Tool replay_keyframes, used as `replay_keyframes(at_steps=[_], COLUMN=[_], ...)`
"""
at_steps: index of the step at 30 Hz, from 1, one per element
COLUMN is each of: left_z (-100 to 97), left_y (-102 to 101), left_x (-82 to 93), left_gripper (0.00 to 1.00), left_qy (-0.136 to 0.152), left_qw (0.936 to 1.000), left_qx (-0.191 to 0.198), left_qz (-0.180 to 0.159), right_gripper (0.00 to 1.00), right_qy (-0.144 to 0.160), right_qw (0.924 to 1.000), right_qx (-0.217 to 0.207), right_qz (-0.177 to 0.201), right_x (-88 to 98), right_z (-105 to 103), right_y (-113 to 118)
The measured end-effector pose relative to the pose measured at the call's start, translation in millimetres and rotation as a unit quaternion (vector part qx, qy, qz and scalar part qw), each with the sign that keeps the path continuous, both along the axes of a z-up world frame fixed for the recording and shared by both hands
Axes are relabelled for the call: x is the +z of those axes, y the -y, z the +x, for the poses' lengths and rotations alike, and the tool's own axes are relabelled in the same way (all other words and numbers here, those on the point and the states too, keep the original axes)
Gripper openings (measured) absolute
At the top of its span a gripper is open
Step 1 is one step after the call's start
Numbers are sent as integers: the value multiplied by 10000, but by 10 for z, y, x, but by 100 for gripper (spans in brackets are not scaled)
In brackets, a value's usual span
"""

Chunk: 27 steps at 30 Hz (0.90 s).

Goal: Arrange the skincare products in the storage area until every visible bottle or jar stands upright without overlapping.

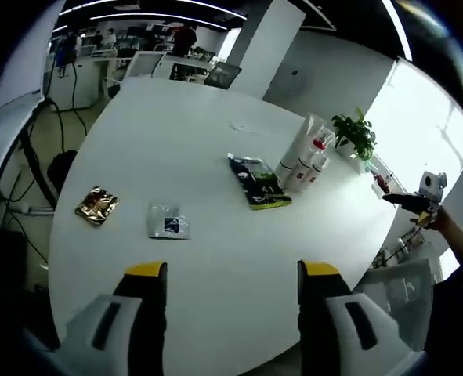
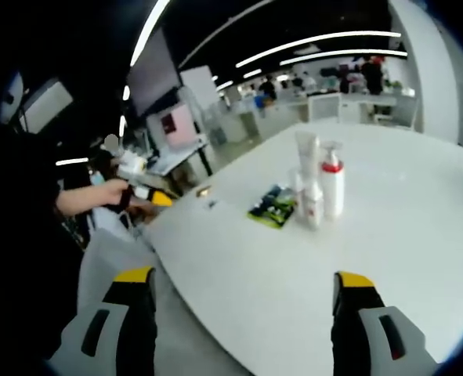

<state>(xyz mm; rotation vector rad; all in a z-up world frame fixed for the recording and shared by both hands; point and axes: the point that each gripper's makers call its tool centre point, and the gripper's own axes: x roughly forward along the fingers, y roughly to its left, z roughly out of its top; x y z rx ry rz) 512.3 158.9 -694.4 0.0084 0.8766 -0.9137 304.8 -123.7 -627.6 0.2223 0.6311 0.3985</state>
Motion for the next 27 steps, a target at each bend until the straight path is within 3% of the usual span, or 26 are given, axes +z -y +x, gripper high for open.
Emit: replay_keyframes(at_steps=[10,20,27], left_z=[292,596,891], left_y=[-12,-109,-239], left_x=[-254,-389,-439], left_gripper=[62,62,65], left_qy=[-33,-10,341], left_qw=[9995,9985,9959], left_qx=[217,294,298], left_qz=[242,465,787], right_gripper=[96,96,96], right_qy=[-118,-185,-268], right_qw=[9999,9998,9995], right_qx=[1,63,111], right_qz=[41,71,98], right_x=[-83,-136,-214], right_z=[150,324,385], right_y=[59,35,11])
